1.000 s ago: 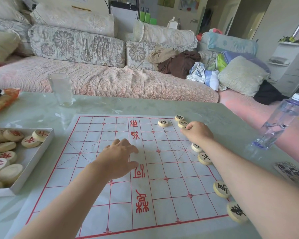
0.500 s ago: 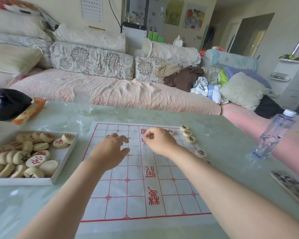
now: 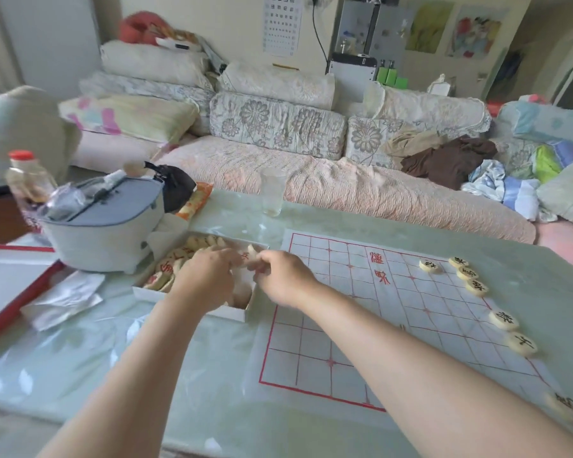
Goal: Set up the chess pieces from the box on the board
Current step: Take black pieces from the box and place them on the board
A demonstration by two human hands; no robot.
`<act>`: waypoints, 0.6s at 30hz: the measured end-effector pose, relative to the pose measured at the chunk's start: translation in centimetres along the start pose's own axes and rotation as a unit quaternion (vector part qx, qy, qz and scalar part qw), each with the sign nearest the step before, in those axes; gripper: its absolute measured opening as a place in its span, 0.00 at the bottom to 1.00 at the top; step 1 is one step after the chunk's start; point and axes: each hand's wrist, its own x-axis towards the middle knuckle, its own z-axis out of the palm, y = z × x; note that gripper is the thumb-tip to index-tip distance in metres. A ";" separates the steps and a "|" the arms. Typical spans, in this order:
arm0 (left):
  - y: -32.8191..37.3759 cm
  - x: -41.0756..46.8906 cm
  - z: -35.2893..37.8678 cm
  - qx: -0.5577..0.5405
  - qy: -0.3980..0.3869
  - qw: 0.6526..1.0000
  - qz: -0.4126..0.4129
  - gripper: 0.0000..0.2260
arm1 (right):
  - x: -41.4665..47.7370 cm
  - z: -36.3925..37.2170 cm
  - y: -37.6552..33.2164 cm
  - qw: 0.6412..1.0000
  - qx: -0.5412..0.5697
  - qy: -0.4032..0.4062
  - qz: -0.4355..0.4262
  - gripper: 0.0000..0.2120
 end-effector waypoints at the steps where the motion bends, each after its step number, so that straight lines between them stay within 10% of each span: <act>1: -1.2 -0.2 -0.4 0.004 0.001 1.000 -0.008 0.19 | 0.6 0.4 -1.0 1.000 -0.014 -0.007 -0.013 0.11; 18: -7.4 0.5 -1.3 0.026 -0.017 0.995 -0.093 0.17 | 7.8 5.4 -5.6 0.977 -0.171 -0.109 -0.070 0.19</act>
